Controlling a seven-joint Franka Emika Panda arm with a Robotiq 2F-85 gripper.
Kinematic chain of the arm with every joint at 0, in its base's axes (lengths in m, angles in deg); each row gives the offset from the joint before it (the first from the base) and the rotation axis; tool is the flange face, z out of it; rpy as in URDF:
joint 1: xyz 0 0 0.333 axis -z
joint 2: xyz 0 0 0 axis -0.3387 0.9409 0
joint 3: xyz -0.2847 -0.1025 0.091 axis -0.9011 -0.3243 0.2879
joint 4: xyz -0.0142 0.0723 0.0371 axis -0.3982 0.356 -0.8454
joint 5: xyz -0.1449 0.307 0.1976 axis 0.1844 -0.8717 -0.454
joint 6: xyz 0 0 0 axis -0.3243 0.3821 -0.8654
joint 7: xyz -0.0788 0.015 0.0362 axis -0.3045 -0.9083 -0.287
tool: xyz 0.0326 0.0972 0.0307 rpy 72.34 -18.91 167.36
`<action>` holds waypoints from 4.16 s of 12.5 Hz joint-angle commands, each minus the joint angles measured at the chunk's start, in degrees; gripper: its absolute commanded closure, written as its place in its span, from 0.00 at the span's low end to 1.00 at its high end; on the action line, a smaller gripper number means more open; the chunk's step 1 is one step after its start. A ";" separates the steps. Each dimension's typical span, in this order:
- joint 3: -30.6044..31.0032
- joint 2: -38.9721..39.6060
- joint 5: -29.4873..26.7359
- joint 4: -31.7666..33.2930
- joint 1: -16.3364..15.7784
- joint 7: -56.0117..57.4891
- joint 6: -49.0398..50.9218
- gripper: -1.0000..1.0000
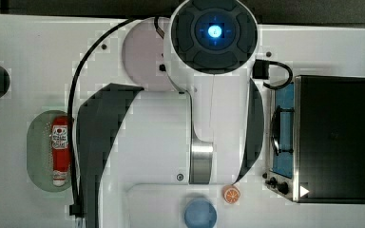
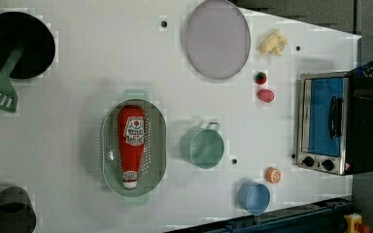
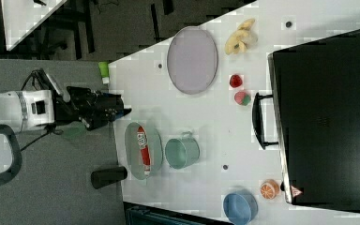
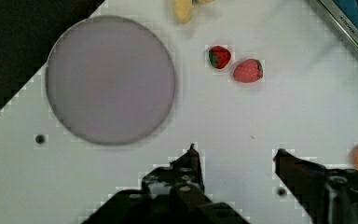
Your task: Pick ketchup from strainer and place it on the table
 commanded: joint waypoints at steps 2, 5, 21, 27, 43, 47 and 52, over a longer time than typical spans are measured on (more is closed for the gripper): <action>6.81 -13.05 -1.32 8.10 5.37 -3.53 8.74 0.10; 11.95 -11.52 -1.86 8.08 4.03 -3.53 4.85 0.00; 44.05 10.06 4.10 19.39 1.29 -3.55 -28.30 0.00; 43.68 21.64 12.42 25.15 0.99 -4.30 -45.50 0.00; 33.47 36.50 15.45 21.05 -8.00 -5.46 -55.11 0.40; 35.28 30.00 13.64 20.72 -7.10 -5.46 -52.39 0.44; 36.26 14.52 2.67 20.25 -3.03 -5.39 -40.33 0.44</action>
